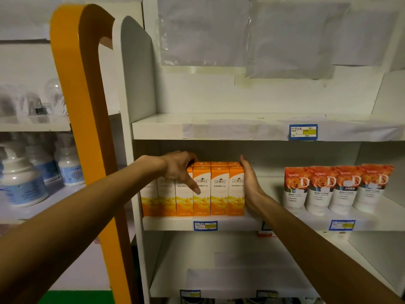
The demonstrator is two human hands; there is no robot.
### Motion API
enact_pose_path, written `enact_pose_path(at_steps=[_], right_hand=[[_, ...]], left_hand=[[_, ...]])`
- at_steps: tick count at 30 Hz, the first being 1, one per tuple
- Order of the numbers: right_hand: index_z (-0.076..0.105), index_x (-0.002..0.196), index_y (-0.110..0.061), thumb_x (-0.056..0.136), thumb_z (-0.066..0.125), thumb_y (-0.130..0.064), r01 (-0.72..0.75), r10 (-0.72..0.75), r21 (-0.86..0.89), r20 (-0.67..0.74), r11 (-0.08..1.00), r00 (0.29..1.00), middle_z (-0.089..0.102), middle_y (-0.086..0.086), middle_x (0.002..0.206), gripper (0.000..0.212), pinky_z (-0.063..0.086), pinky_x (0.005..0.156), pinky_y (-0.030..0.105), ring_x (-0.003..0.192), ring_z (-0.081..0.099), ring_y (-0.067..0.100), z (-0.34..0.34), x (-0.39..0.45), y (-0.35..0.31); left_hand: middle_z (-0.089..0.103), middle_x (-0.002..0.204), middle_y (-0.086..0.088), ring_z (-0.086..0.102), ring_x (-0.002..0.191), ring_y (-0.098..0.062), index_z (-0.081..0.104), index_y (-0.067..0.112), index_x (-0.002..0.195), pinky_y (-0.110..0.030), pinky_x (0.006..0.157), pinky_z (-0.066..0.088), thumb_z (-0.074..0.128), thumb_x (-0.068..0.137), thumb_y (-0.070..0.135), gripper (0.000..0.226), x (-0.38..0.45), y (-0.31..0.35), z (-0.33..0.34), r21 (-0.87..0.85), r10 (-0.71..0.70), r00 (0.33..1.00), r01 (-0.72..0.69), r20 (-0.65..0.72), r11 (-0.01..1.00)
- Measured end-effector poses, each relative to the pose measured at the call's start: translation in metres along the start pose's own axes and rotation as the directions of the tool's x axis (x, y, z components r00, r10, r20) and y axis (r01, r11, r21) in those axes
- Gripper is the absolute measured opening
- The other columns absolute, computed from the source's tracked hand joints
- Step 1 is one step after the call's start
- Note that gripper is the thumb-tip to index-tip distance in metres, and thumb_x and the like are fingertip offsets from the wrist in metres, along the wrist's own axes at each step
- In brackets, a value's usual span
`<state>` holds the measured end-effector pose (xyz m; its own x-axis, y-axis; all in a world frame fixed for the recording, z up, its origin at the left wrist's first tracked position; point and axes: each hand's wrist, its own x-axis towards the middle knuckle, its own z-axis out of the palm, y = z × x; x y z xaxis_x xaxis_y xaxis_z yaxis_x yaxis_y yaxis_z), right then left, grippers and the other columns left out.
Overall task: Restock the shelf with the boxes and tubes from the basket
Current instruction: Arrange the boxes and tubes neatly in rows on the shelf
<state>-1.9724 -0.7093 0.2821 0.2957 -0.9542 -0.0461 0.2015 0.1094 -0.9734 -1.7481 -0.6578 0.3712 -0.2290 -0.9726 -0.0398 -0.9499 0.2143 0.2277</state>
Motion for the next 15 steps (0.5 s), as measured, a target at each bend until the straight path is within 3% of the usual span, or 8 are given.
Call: enact_pose_path(at_steps=[3,8,10,11,12,13,15], right_hand=[[0.055,0.066,-0.017,0.095,0.034,-0.069,0.012,-0.011,-0.054,0.009,0.998,1.000,0.069,0.007,0.066,0.063,0.054,0.081,0.038,0.066,0.070,0.024,-0.001,-0.005,-0.002],[0.043,0.056,-0.021,0.087,0.029,-0.080,0.070,-0.073,-0.162,-0.013,0.984,0.997,0.059,0.007,0.064,0.068,0.047,0.100,0.041,0.078,0.066,0.032,-0.004,-0.007,-0.009],[0.052,0.060,-0.020,0.086,0.028,-0.081,0.108,-0.119,-0.217,-0.039,0.970,0.992,0.061,0.011,0.067,0.071,0.042,0.105,0.043,0.083,0.067,0.031,-0.007,-0.009,-0.012],[0.064,0.077,-0.016,0.085,0.027,-0.083,0.117,-0.134,-0.253,-0.053,0.960,0.990,0.067,0.013,0.076,0.077,0.039,0.107,0.045,0.087,0.068,0.028,-0.009,-0.012,-0.012],[0.067,0.110,-0.012,0.081,0.027,-0.088,0.126,-0.154,-0.281,-0.081,0.952,0.985,0.072,0.014,0.092,0.090,0.035,0.109,0.047,0.095,0.068,0.026,-0.009,-0.017,-0.013],[0.052,0.137,-0.015,0.073,0.026,-0.095,0.113,-0.152,-0.297,-0.112,0.948,0.982,0.071,0.012,0.113,0.106,0.031,0.112,0.049,0.108,0.065,0.025,-0.010,-0.022,-0.014],[0.026,0.156,-0.027,0.065,0.023,-0.100,0.100,-0.177,-0.388,-0.169,0.916,0.969,0.048,0.006,0.150,0.117,0.022,0.118,0.052,0.138,0.044,0.028,-0.011,-0.033,-0.017]], left_hand=[[0.062,0.116,0.008,0.063,0.105,-0.015,0.044,0.029,0.127,-0.033,0.090,0.055,0.088,0.064,0.051,0.080,-0.002,0.002,0.005,0.067,-0.004,1.000,0.003,0.013,0.998],[0.055,0.131,0.007,0.057,0.117,-0.017,0.038,0.029,0.139,-0.039,0.097,0.052,0.081,0.057,0.072,0.102,-0.009,0.005,0.010,0.095,-0.002,0.997,0.009,-0.071,0.995],[0.050,0.139,0.004,0.054,0.122,-0.019,0.033,0.026,0.145,-0.038,0.101,0.049,0.077,0.056,0.077,0.112,-0.013,0.007,0.008,0.135,-0.002,0.994,0.016,-0.108,0.991],[0.048,0.142,0.003,0.053,0.124,-0.020,0.032,0.026,0.147,-0.038,0.102,0.048,0.076,0.056,0.079,0.114,-0.015,0.009,0.007,0.153,-0.001,0.993,0.019,-0.118,0.988],[0.047,0.143,0.002,0.052,0.125,-0.020,0.031,0.025,0.147,-0.038,0.103,0.047,0.073,0.056,0.082,0.115,-0.016,0.011,0.006,0.179,0.002,0.992,0.021,-0.128,0.984],[0.047,0.144,0.002,0.052,0.125,-0.020,0.031,0.025,0.147,-0.038,0.104,0.047,0.070,0.055,0.085,0.116,-0.018,0.014,0.005,0.206,0.008,0.990,0.021,-0.138,0.978],[0.046,0.145,0.002,0.051,0.125,-0.020,0.031,0.026,0.147,-0.038,0.105,0.045,0.065,0.054,0.090,0.118,-0.020,0.021,0.004,0.235,0.025,0.987,0.014,-0.160,0.972]])
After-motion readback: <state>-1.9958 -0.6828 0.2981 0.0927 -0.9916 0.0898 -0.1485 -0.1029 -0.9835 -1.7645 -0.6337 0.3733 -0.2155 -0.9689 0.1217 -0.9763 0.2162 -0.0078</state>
